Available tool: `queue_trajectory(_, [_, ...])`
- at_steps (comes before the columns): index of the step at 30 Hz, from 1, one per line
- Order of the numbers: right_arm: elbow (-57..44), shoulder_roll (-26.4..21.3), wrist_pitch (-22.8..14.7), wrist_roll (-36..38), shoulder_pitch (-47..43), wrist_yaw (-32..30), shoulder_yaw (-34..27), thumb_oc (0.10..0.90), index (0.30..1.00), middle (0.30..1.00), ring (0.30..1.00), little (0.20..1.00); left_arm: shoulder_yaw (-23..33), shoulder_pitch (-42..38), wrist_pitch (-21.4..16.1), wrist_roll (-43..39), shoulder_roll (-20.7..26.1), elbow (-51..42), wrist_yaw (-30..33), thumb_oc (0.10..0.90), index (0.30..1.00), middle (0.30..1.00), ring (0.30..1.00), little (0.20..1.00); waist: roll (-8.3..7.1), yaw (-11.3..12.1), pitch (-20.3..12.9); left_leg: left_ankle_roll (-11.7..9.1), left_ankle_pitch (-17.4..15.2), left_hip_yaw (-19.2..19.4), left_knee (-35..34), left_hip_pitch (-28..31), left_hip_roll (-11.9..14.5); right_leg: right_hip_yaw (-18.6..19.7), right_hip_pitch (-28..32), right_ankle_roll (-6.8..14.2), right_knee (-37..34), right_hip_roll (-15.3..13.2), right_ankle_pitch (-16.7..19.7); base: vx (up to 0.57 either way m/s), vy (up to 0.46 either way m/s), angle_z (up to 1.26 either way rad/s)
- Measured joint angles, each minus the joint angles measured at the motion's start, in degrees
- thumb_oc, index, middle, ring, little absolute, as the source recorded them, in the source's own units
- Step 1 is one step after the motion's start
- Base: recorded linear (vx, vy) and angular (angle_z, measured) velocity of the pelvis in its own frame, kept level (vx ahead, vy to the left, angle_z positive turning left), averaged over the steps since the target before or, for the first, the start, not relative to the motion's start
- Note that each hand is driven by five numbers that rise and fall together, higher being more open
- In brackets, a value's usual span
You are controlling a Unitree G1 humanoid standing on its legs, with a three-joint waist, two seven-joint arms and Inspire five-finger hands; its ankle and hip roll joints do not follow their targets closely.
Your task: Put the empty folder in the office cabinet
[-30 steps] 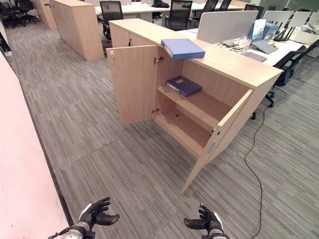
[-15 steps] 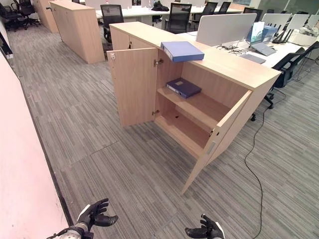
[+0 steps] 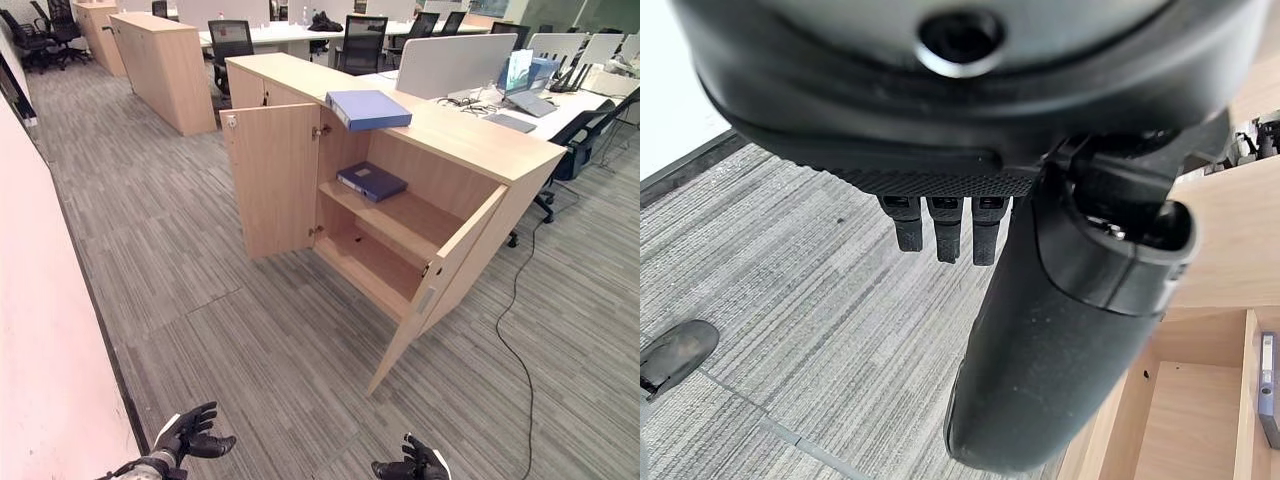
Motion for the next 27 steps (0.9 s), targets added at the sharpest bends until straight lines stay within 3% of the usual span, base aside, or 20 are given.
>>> queue_trajectory(4, [-0.1, 0.0, 0.0, 0.0, -0.4, 0.2, 1.2, 0.8, 0.9, 0.9, 0.9, 0.9, 0.0, 0.0, 0.0, -0.1, 0.1, 0.4, 0.3, 0.8, 0.9, 0.9, 0.9, 0.9, -0.15, 1.3, 0.1, -0.7, -0.2, -1.2, 2.3, -1.9, 0.5, -0.9, -0.5, -0.1, 0.6, 0.1, -0.7, -0.05, -0.107, 0.18])
queue_trajectory(7, [-0.3, -0.1, 0.0, -0.1, -1.6, 0.7, 2.4, 0.8, 0.9, 0.9, 0.9, 0.9, 0.1, -0.4, 0.0, -0.2, 0.3, 0.5, 0.3, 0.8, 0.9, 0.9, 0.9, 0.9, -0.39, 2.6, 1.4, -3.2, -1.3, -2.0, 8.9, -6.2, 2.1, -2.0, -2.2, -1.2, 2.1, 0.3, -1.9, 0.03, -0.166, 0.32])
queue_trajectory(8, [-0.4, 0.2, 0.0, -0.1, -2.4, 1.0, 2.4, 0.8, 0.9, 0.9, 0.9, 0.9, 0.2, -1.2, 0.0, -1.0, 0.7, 0.6, 0.4, 0.8, 0.9, 0.9, 0.9, 0.9, -2.0, 2.3, 2.8, -5.0, -1.2, -1.1, 15.9, -9.9, 3.5, -2.8, -1.7, -2.4, 0.9, -0.7, -2.3, 0.08, -0.108, 0.43])
queue_trajectory(9, [-0.5, 0.0, -0.1, -0.1, -2.8, 1.0, 2.4, 0.8, 0.9, 0.9, 0.9, 0.9, 0.3, -1.4, -0.2, -1.7, 0.6, 0.8, 0.7, 0.8, 0.9, 0.9, 0.9, 0.9, -2.34, 3.0, 3.5, -7.6, -1.2, -0.5, 19.8, -12.6, 4.5, -3.9, -1.5, -3.8, 0.5, -1.0, -2.0, 0.2, -0.097, 0.58])
queue_trajectory(10, [-0.3, -0.3, -0.1, -0.1, -3.7, 0.7, 1.8, 0.8, 0.9, 0.9, 0.9, 0.9, 0.2, -2.9, -0.3, -2.4, 0.1, 2.2, 1.3, 0.8, 0.9, 0.9, 0.9, 0.9, -2.56, 3.7, 5.6, -9.8, 0.3, 0.7, 28.1, -16.4, 7.1, -4.9, -0.8, -4.0, 0.5, -1.3, -2.5, 0.11, -0.002, 0.38])
queue_trajectory(11, [0.0, -0.4, 0.0, -0.1, -4.2, 0.6, 1.8, 0.8, 0.9, 0.9, 0.9, 0.9, 0.2, -3.2, -0.2, -2.4, -0.1, 2.9, 1.3, 0.8, 0.9, 0.9, 0.9, 0.9, -2.79, 3.8, 6.7, -10.7, 0.7, 1.8, 31.6, -17.0, 8.5, -5.9, 0.1, -4.3, -0.2, -1.2, -2.1, 0.21, 0.071, 0.34])
queue_trajectory(12, [-0.1, -0.5, 0.1, -0.1, -4.5, 0.6, 1.9, 0.8, 0.9, 0.9, 0.9, 0.9, 0.1, -2.2, 0.1, -2.5, 0.0, 3.4, 1.2, 0.8, 0.9, 0.9, 0.9, 0.9, -2.8, 3.8, 7.2, -9.9, 0.1, 3.8, 34.3, -17.8, 11.9, -7.1, 1.2, -4.4, -1.6, -0.3, -1.8, 0.1, 0.069, 0.21])
queue_trajectory(14, [-0.1, -0.5, 0.0, -0.2, -4.8, 0.5, 2.1, 0.8, 0.9, 0.9, 0.9, 0.9, 0.1, -1.7, 0.6, -2.5, 0.0, 4.1, 1.3, 0.8, 0.9, 0.9, 0.9, 0.9, -1.97, 3.7, 7.7, -9.4, 0.3, 4.9, 31.1, -17.3, 16.8, -8.2, 2.6, -4.3, -1.8, 1.1, -2.0, 0.2, 0.18, 0.27])
queue_trajectory(15, [-0.1, -0.6, 0.1, -0.3, -4.9, 0.5, 2.3, 0.8, 0.9, 0.9, 0.9, 0.9, 0.0, -1.9, 0.6, -2.5, -0.1, 4.3, 1.3, 0.8, 0.9, 0.9, 0.9, 0.9, -1.42, 3.7, 7.8, -9.4, 1.9, 4.5, 25.3, -17.0, 19.5, -8.2, 2.7, -4.1, -1.6, 1.7, -2.2, 0.19, 0.231, 0.26])
queue_trajectory(16, [-0.1, -0.8, 0.1, -0.5, -5.0, 0.6, 2.3, 0.8, 0.9, 0.9, 0.9, 0.9, -0.1, -2.0, 0.7, -2.5, -0.3, 4.3, 1.3, 0.8, 0.9, 0.9, 0.9, 0.9, -1.23, 3.9, 8.0, -9.4, 2.9, 3.9, 22.2, -16.8, 20.8, -7.9, 2.7, -3.8, -1.1, 1.8, -2.4, 0.25, 0.261, 0.19])
queue_trajectory(18, [-0.1, -1.9, 0.1, -0.5, -6.1, 0.7, 2.5, 0.8, 0.9, 0.9, 0.9, 0.9, -0.6, -2.7, 0.7, -2.4, -0.5, 4.2, 1.3, 0.8, 0.9, 0.9, 0.9, 0.9, 0.76, 4.0, 8.9, -9.7, 6.9, 1.3, 12.1, -15.7, 23.5, -7.3, 1.2, -2.8, 2.9, 1.4, -4.1, 0.2, 0.133, -0.01])
queue_trajectory(19, [-0.1, -3.0, 0.1, -0.5, -6.9, 0.7, 2.7, 0.8, 0.9, 0.9, 0.9, 0.9, -0.5, -3.2, 0.8, -2.7, -1.1, 4.2, 1.4, 0.8, 0.9, 0.9, 0.9, 0.9, 1.64, 4.3, 9.4, -9.5, 8.2, -0.3, 8.6, -14.5, 23.2, -5.9, -0.8, -1.4, 7.5, -0.1, -5.9, 0.15, 0.082, -0.22])
queue_trajectory(20, [-0.2, -4.1, -0.1, -0.5, -7.1, 0.7, 3.2, 0.8, 0.9, 0.9, 0.9, 0.9, -0.3, -3.3, 0.8, -3.1, -1.8, 4.2, 1.5, 0.8, 0.9, 0.9, 0.9, 0.9, 2.37, 4.3, 9.6, -8.2, 7.4, 0.1, 7.5, -13.9, 22.6, -5.0, -2.0, -0.3, 9.9, -0.8, -6.8, 0.38, 0.195, -0.33])
queue_trajectory(21, [0.0, -5.0, 0.1, -0.5, -7.9, 0.7, 4.2, 0.8, 0.9, 0.9, 0.9, 0.9, -0.2, -3.9, 0.8, -4.1, -2.0, 4.4, 1.6, 0.8, 0.9, 0.9, 0.9, 0.9, 3.44, 4.6, 10.4, -5.8, 9.7, -0.5, 7.1, -12.8, 21.4, -3.3, -3.7, 1.3, 15.1, -2.1, -8.5, 0.23, 0.111, -0.32])
queue_trajectory(22, [0.0, -4.4, 0.1, -0.5, -7.9, 0.7, 4.5, 0.8, 0.9, 0.9, 0.9, 0.9, 0.3, -4.3, 0.8, -4.4, -1.4, 4.5, 1.6, 0.8, 0.9, 0.9, 0.9, 0.9, 2.46, 5.4, 10.8, -5.7, 9.9, -0.2, 8.0, -12.7, 20.2, -1.5, -4.9, 2.2, 18.0, -3.9, -9.7, 0.4, 0.205, -0.16])
queue_trajectory(23, [-0.1, -3.5, 0.1, -0.5, -8.0, 1.0, 6.7, 0.8, 0.9, 0.9, 0.9, 0.9, 0.6, -4.8, 0.7, -4.7, 0.6, 3.9, 2.5, 0.8, 0.9, 0.9, 0.9, 0.9, -0.93, 5.4, 10.9, -5.4, 9.2, -1.3, 9.4, -13.4, 17.5, 2.4, -7.5, 2.7, 22.1, -6.3, -12.9, 0.17, 0.083, 0.08])
queue_trajectory(24, [-0.2, -2.6, 0.0, -0.5, -7.9, 1.3, 6.9, 0.8, 0.9, 0.9, 0.9, 0.9, 0.8, -4.9, 0.7, -4.7, 1.1, 3.8, 2.8, 0.8, 0.9, 0.9, 0.9, 0.9, -2.37, 5.4, 11.2, -5.4, 9.1, -1.2, 9.6, -13.5, 16.4, 4.1, -8.0, 2.8, 22.9, -7.2, -13.3, 0.39, 0.178, 0.25])
queue_trajectory(25, [0.0, -1.4, 0.1, -0.5, -8.2, 1.3, 7.1, 0.8, 0.9, 0.9, 0.9, 0.9, 2.0, -5.7, 0.5, -5.0, 2.2, 3.8, 3.6, 0.8, 0.9, 0.9, 0.9, 0.9, -3.27, 5.9, 11.3, -5.3, 7.9, -1.3, 11.4, -14.2, 16.1, 5.1, -8.4, 2.7, 23.6, -7.7, -13.5, 0.35, 0.121, 0.09])
queue_trajectory(26, [0.4, -0.1, -0.3, -0.5, -9.1, 1.2, 7.6, 0.8, 0.9, 0.9, 0.9, 0.9, 3.1, -6.3, 0.4, -5.7, 2.4, 4.0, 4.3, 0.8, 0.9, 0.9, 0.9, 0.9, -3.76, 6.8, 11.5, -6.8, 5.4, -2.4, 15.2, -15.7, 16.5, 6.4, -8.8, 2.8, 23.0, -7.8, -13.6, 0.49, 0.177, -0.28])
queue_trajectory(27, [0.7, -0.1, -0.3, -0.6, -10.2, 1.4, 7.9, 0.8, 0.9, 0.9, 0.9, 0.9, 3.1, -6.9, 0.5, -6.3, 2.1, 4.3, 4.7, 0.8, 0.9, 0.9, 0.9, 0.9, -2.92, 7.7, 11.7, -6.9, 3.6, -4.0, 18.7, -17.0, 17.5, 7.6, -9.0, 2.8, 22.4, -7.1, -13.6, 0.46, 0.118, -0.4])
